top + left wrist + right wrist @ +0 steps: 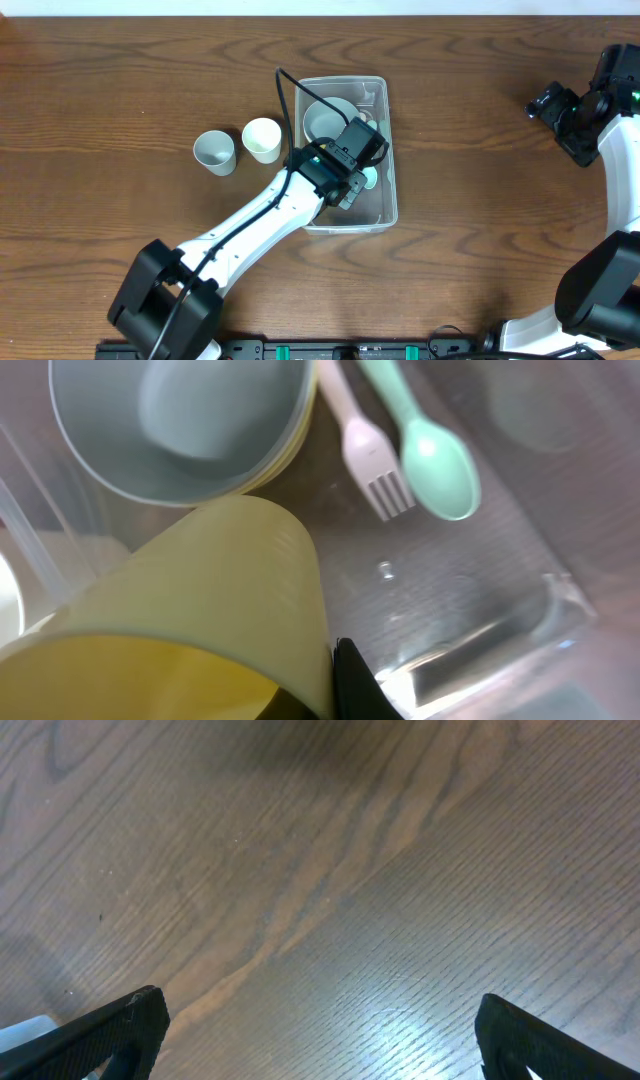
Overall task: Pack container
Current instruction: 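Carry the yellow cup into the container and release it, then move the left gripper back to the grey cup and grasp it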
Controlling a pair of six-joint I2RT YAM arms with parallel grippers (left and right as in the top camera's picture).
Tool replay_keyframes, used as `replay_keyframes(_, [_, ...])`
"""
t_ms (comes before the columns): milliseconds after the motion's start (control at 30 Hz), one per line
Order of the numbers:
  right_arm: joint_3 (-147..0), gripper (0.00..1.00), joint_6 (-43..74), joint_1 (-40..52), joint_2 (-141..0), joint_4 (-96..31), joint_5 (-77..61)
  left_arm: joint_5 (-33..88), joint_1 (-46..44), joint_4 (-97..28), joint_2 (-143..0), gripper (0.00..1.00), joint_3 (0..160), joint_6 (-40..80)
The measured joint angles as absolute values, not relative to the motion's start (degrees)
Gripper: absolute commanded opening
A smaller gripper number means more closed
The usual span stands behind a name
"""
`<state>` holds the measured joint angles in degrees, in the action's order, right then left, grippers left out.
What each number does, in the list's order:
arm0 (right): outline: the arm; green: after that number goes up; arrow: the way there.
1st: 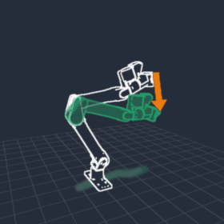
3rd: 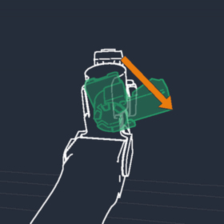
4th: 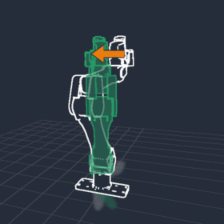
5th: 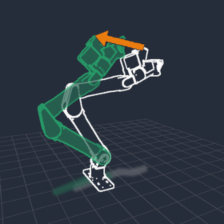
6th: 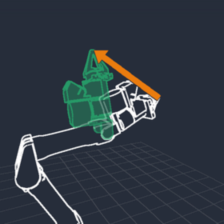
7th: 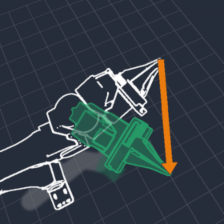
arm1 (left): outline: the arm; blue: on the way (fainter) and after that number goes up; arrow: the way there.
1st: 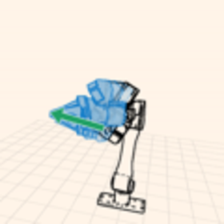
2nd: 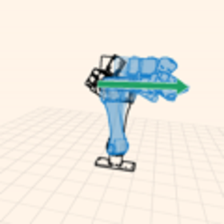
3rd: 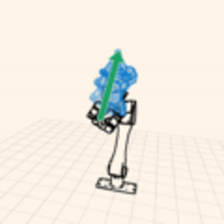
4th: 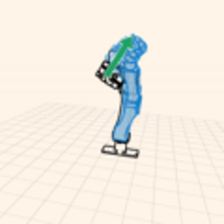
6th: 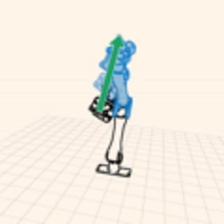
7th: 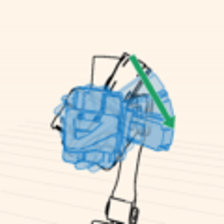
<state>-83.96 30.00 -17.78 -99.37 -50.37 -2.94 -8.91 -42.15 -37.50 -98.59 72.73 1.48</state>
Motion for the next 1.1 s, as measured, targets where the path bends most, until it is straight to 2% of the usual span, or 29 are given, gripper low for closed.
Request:
replay_keyframes(200, [-83.96, 0.99, 30.02, -17.78, -99.37, -50.37, -2.94, -10.55, -40.95, -37.45, -100.97, 0.06, 72.73, 1.52])
replay_keyframes(333, [-83.96, 0.99, 30.02, -17.78, -99.37, -50.37, -2.94, -10.96, -39.77, -37.54, -101.82, 0.15, 72.73, 1.52])
replay_keyframes(533, [-83.96, 0.99, 30.02, -17.78, -99.37, -50.39, -2.94, -11.07, -39.38, -37.45, -101.86, 0.17, 72.73, 1.52])
replay_keyframes(600, [-83.96, 0.99, 30.0, -17.78, -99.37, -50.37, -2.94, -11.2, -39.38, -37.45, -101.86, 0.33, 72.73, 1.37])
replay_keyframes(733, [-83.96, 0.99, 30.0, -17.78, -99.37, -50.37, -2.94, -11.44, -39.38, -37.45, -101.86, 0.46, 72.73, 1.56])
replay_keyframes(1100, [-83.96, 0.99, 30.02, -17.78, -99.37, -50.37, -2.94, -11.62, -39.38, -38.81, -101.6, 0.48, 73.14, 1.54])
